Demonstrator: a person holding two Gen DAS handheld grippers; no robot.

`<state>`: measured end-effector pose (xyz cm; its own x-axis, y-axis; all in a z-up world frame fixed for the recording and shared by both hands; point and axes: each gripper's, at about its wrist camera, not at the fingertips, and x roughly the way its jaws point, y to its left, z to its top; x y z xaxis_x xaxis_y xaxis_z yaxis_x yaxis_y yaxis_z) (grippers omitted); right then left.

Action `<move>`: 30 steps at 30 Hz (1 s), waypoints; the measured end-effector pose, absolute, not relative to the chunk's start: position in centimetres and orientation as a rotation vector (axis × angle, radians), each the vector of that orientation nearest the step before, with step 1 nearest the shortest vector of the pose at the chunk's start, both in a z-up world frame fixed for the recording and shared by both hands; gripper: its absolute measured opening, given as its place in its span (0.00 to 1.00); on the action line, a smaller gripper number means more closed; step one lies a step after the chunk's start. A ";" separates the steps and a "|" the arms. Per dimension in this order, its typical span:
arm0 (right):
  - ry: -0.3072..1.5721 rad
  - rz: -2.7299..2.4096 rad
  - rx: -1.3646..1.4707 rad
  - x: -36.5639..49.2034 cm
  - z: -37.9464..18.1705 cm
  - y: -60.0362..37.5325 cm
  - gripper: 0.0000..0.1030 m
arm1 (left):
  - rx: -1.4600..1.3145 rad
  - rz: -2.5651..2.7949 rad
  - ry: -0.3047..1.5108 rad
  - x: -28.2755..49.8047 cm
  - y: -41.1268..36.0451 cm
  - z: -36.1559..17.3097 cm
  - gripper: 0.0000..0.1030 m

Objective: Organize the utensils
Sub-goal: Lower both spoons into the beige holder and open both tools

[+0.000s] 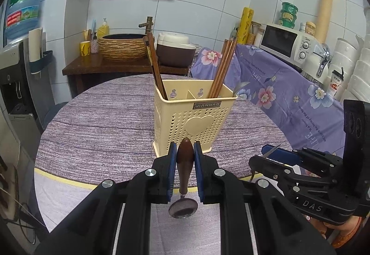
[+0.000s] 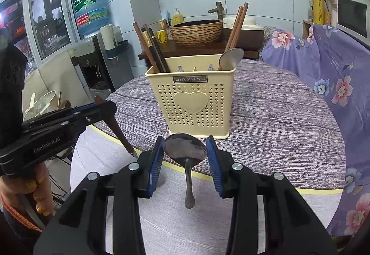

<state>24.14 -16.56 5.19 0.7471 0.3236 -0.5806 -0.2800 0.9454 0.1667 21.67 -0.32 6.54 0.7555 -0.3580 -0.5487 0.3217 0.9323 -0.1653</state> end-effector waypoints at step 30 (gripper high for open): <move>0.399 0.277 0.004 35.5 16.9 -16.0 0.37 | -0.108 -0.300 0.402 31.2 -2.0 16.1 0.15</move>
